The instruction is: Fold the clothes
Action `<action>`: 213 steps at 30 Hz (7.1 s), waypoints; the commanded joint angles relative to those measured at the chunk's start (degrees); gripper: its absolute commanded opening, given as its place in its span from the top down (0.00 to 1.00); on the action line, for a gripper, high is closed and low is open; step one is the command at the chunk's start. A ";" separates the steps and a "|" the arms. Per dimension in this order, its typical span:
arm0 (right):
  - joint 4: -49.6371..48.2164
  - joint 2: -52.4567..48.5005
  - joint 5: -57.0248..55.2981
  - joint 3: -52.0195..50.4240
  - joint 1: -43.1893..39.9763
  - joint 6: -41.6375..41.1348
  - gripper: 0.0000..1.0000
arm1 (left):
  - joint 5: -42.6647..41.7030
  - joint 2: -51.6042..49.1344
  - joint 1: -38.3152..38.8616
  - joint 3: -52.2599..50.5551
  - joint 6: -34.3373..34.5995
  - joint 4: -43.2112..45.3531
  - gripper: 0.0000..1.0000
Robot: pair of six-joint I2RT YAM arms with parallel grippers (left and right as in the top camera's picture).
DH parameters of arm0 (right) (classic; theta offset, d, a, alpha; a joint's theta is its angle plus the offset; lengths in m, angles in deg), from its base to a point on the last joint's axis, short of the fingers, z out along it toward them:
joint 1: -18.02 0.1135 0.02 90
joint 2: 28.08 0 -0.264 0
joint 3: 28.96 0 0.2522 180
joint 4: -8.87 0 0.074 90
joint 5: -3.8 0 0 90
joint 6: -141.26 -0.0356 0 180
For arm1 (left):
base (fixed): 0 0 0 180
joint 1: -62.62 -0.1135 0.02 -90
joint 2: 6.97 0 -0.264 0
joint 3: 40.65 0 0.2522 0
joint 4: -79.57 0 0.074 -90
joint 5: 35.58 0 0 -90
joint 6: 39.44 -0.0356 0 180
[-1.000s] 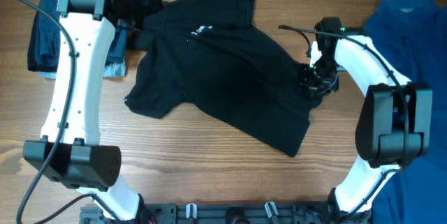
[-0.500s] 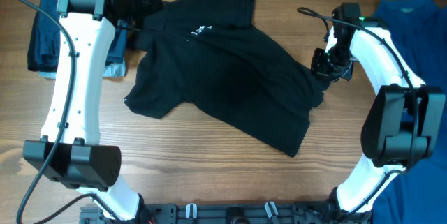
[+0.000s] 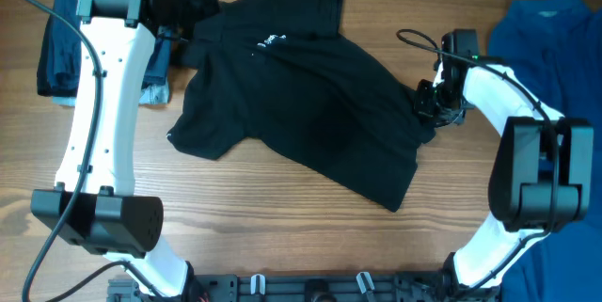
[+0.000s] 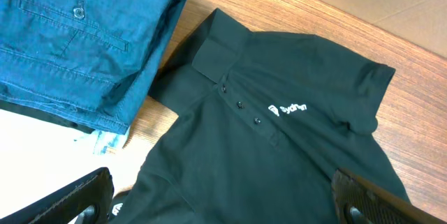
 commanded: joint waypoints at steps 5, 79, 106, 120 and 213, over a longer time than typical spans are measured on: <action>-15.54 -1.79 -11.65 -2.25 -0.09 -0.52 0.96 | 0.13 -0.20 -0.13 -0.31 -0.28 0.02 0.00; -24.11 -13.38 2.29 30.80 -12.87 9.07 0.58 | 0.11 -0.20 -0.13 -0.31 -0.28 3.41 0.07; 42.60 8.11 9.27 11.37 -4.17 -0.37 0.20 | -8.31 -4.26 -6.03 -8.09 -3.32 -21.86 0.00; 24.59 11.69 11.78 -13.20 -4.50 -14.19 0.22 | -9.81 -4.26 -6.03 -23.82 -3.06 -5.62 0.00; 26.51 11.69 -2.78 -10.51 -16.24 -9.57 0.96 | -18.34 -2.95 2.45 -48.02 -4.55 -12.26 0.91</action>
